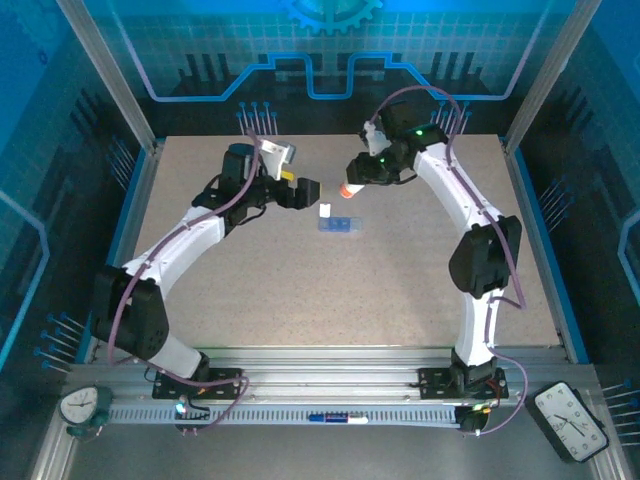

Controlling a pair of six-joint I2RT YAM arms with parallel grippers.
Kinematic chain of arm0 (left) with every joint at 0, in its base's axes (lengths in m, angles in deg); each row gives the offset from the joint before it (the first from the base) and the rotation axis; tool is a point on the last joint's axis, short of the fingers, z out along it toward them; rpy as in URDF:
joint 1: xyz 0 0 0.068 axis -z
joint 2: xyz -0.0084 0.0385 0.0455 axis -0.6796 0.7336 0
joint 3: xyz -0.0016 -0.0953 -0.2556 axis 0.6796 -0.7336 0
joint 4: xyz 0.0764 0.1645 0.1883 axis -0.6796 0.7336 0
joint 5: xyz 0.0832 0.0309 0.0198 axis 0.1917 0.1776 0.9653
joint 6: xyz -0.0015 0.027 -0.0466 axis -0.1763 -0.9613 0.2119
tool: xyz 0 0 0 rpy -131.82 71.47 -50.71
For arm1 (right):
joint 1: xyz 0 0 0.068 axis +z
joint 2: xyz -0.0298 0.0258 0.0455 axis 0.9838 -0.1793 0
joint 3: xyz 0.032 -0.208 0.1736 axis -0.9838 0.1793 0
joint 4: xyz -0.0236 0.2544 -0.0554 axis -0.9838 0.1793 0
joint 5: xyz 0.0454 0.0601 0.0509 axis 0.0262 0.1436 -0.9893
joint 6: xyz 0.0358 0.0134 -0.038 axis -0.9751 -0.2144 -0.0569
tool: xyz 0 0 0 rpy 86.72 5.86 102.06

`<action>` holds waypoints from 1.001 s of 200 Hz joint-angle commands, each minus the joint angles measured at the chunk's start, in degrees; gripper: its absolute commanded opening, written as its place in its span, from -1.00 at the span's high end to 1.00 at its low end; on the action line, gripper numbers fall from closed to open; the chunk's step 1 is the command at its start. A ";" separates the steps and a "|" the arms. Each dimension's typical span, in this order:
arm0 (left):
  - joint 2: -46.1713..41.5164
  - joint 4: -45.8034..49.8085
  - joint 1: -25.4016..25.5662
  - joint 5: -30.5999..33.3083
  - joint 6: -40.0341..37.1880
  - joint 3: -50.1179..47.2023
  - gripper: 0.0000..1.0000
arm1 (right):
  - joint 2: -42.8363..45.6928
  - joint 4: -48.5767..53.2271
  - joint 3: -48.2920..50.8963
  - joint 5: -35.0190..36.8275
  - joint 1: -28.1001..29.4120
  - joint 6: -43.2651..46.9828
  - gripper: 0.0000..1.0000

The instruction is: Sort the pills into containers

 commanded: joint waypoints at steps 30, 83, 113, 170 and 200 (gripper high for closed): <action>2.53 3.43 5.26 0.75 -11.37 -0.91 -0.98 | 2.06 1.23 -1.13 -10.17 -2.31 -0.38 0.20; 3.45 2.41 9.03 5.96 -19.49 -2.85 -0.93 | 1.85 3.01 -0.13 -18.14 -3.19 2.07 0.21; 3.50 -0.63 9.10 8.07 -19.93 -4.16 -0.85 | 3.06 2.76 2.23 -20.27 -3.08 2.20 0.21; 4.43 -2.27 9.10 8.95 -21.97 -4.40 -0.83 | 5.29 2.09 6.20 -24.07 -1.93 2.64 0.21; 4.98 -2.27 9.09 8.49 -22.99 -4.04 -0.82 | 5.58 3.02 6.12 -26.01 -1.11 3.77 0.22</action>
